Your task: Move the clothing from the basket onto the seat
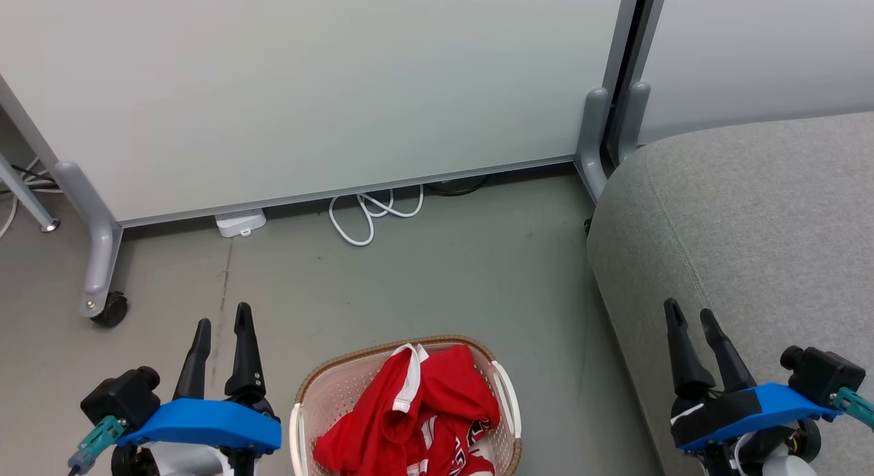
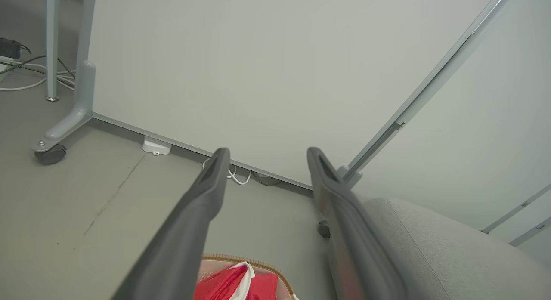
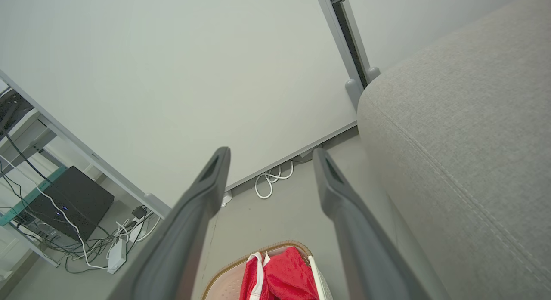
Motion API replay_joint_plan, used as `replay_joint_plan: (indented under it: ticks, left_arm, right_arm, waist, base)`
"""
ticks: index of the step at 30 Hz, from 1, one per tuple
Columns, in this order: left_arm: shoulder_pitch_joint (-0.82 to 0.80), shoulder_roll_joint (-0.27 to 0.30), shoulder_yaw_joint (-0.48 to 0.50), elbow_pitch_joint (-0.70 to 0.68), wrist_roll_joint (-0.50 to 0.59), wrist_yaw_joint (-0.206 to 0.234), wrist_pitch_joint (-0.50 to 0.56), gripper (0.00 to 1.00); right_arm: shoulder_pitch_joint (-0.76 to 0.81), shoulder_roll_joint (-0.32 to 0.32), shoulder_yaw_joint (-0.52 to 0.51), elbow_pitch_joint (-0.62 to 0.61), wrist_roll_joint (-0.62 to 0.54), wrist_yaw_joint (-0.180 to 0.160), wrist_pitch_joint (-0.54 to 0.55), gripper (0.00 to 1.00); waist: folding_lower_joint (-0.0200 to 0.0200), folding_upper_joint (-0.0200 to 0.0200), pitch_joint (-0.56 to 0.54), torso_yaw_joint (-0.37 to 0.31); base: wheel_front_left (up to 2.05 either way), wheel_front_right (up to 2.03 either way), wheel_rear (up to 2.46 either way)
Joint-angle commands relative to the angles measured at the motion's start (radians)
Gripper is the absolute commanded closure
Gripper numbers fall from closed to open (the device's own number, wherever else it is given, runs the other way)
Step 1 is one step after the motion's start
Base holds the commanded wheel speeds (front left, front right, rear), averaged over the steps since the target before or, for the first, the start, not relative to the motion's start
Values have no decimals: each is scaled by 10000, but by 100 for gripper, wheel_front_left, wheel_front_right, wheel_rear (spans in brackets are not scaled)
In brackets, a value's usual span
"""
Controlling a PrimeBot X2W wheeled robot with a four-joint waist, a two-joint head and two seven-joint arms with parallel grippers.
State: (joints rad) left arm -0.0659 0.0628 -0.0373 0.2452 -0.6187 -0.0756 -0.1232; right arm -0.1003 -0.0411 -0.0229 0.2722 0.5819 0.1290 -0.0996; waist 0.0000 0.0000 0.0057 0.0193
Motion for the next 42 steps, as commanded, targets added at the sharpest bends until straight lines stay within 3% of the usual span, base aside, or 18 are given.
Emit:
replay_joint_plan:
  ticks: [1, 42]
  left_arm:
    - [-68, 93, -32, -121, 352, 31, -105, 0]
    - [-203, -21, -220, 575, 3625, -243, -1066, 0]
  right_arm:
    - [-244, -84, 34, -122, -384, 18, -107, 0]
    - [-213, -108, 250, -171, -4210, 23, -623, 0]
  waist:
    - [0, 0, 1, 8]
    - [0, 0, 50, 184]
  base:
    - [0, 0, 0]
    - [0, 0, 0]
